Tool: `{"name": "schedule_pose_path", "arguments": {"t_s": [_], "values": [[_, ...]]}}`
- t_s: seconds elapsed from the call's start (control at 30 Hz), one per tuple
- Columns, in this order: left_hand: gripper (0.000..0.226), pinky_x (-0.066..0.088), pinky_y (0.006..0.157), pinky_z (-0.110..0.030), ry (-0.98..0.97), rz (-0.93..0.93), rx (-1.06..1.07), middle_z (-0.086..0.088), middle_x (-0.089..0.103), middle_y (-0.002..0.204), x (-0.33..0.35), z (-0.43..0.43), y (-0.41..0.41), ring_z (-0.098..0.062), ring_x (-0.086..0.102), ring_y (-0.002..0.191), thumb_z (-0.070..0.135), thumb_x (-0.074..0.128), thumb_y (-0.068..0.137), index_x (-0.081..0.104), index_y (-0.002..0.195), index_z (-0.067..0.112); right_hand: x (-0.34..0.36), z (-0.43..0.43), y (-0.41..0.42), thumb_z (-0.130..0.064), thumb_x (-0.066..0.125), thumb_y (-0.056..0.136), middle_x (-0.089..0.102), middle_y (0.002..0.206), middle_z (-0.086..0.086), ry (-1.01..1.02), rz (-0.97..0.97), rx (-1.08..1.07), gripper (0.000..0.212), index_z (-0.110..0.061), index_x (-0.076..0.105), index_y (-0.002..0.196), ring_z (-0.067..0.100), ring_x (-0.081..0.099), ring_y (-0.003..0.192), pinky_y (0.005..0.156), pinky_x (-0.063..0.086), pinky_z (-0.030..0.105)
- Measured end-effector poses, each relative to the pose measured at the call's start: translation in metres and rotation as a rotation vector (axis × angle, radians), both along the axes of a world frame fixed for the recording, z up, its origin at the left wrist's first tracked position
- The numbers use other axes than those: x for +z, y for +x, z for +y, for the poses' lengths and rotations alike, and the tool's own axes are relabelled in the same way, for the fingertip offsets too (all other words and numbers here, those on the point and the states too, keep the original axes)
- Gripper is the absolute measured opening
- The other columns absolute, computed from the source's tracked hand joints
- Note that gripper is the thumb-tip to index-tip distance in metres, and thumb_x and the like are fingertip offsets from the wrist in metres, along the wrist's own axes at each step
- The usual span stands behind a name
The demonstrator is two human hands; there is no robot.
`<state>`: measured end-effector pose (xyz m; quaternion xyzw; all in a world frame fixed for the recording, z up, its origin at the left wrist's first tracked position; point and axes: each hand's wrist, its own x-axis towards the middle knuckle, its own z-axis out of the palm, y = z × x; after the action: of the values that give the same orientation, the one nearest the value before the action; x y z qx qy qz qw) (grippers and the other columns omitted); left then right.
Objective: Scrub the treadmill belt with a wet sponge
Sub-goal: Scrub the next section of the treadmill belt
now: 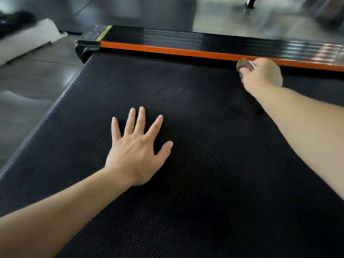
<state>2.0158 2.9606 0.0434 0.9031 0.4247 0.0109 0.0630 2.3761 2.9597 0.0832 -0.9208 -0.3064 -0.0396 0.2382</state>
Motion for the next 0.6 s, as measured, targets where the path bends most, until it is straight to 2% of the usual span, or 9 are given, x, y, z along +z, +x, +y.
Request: {"name": "schedule_pose_path", "arguments": {"t_s": [0.07,0.17,0.23,0.33,0.4,0.47,0.53,0.6], "values": [[0.083,-0.013,0.123,-0.059,-0.010,0.004,0.002,-0.008,-0.010,0.172,-0.001,0.001,0.000,-0.023,-0.020,0.156,0.079,0.005,0.088,0.001,0.162,0.041,-0.004,-0.006,-0.012,-0.052,0.058,0.092,0.072,0.104,0.007,0.005,-0.050,0.019,0.035,-0.020,0.069,0.100,0.034,0.066,0.098,0.082,0.052,0.041],[0.084,-0.012,0.123,-0.060,-0.018,0.000,0.003,-0.008,-0.008,0.172,0.000,0.001,0.000,-0.024,-0.019,0.157,0.079,0.005,0.087,0.004,0.162,0.041,-0.013,-0.022,-0.049,-0.050,0.060,0.093,0.071,0.106,0.005,0.003,-0.032,0.273,0.033,-0.024,0.072,0.108,0.031,0.065,0.098,0.081,0.052,0.040],[0.086,-0.013,0.123,-0.059,-0.029,-0.004,0.007,-0.008,-0.008,0.172,0.002,0.001,0.001,-0.023,-0.019,0.157,0.079,0.004,0.085,0.004,0.162,0.042,-0.009,-0.035,-0.048,-0.049,0.063,0.091,0.071,0.104,0.004,-0.048,-0.048,0.352,0.030,-0.026,0.073,0.109,0.031,0.064,0.098,0.080,0.051,0.040],[0.086,-0.012,0.123,-0.059,-0.034,0.004,0.005,-0.008,-0.008,0.172,0.004,0.000,0.001,-0.023,-0.018,0.157,0.079,0.003,0.085,0.003,0.162,0.041,-0.001,-0.039,-0.021,-0.048,0.060,0.091,0.069,0.097,0.005,-0.026,-0.008,0.117,0.029,-0.020,0.067,0.095,0.034,0.064,0.096,0.079,0.049,0.041],[0.087,-0.012,0.123,-0.059,-0.038,0.007,0.009,-0.008,-0.008,0.172,0.005,-0.001,0.000,-0.024,-0.018,0.157,0.079,0.003,0.084,0.004,0.162,0.040,-0.006,-0.044,-0.031,-0.048,0.059,0.092,0.068,0.101,0.009,0.003,-0.062,0.050,0.030,-0.019,0.066,0.097,0.036,0.063,0.096,0.078,0.048,0.040],[0.089,-0.011,0.123,-0.060,-0.045,0.006,0.002,-0.010,-0.007,0.172,0.005,0.000,0.000,-0.024,-0.017,0.157,0.079,0.004,0.084,0.006,0.162,0.039,-0.016,-0.056,-0.059,-0.048,0.060,0.093,0.067,0.098,0.005,0.000,-0.052,0.194,0.028,-0.023,0.068,0.102,0.030,0.062,0.091,0.072,0.045,0.036],[0.089,-0.011,0.123,-0.060,-0.054,0.000,-0.014,-0.011,-0.004,0.172,0.007,0.000,-0.002,-0.025,-0.015,0.157,0.079,0.006,0.083,0.010,0.162,0.038,-0.019,-0.079,-0.083,-0.046,0.062,0.094,0.061,0.087,-0.001,-0.013,-0.012,0.395,0.020,-0.027,0.068,0.097,0.023,0.057,0.081,0.068,0.041,0.033],[0.090,-0.012,0.123,-0.058,-0.067,-0.014,-0.032,-0.010,-0.002,0.172,0.009,0.000,-0.005,-0.025,-0.014,0.158,0.079,0.006,0.082,0.013,0.162,0.037,-0.016,-0.093,-0.077,-0.046,0.059,0.095,0.060,0.088,0.002,-0.066,-0.135,0.393,0.025,-0.024,0.069,0.100,0.027,0.057,0.081,0.074,0.040,0.036]]}}
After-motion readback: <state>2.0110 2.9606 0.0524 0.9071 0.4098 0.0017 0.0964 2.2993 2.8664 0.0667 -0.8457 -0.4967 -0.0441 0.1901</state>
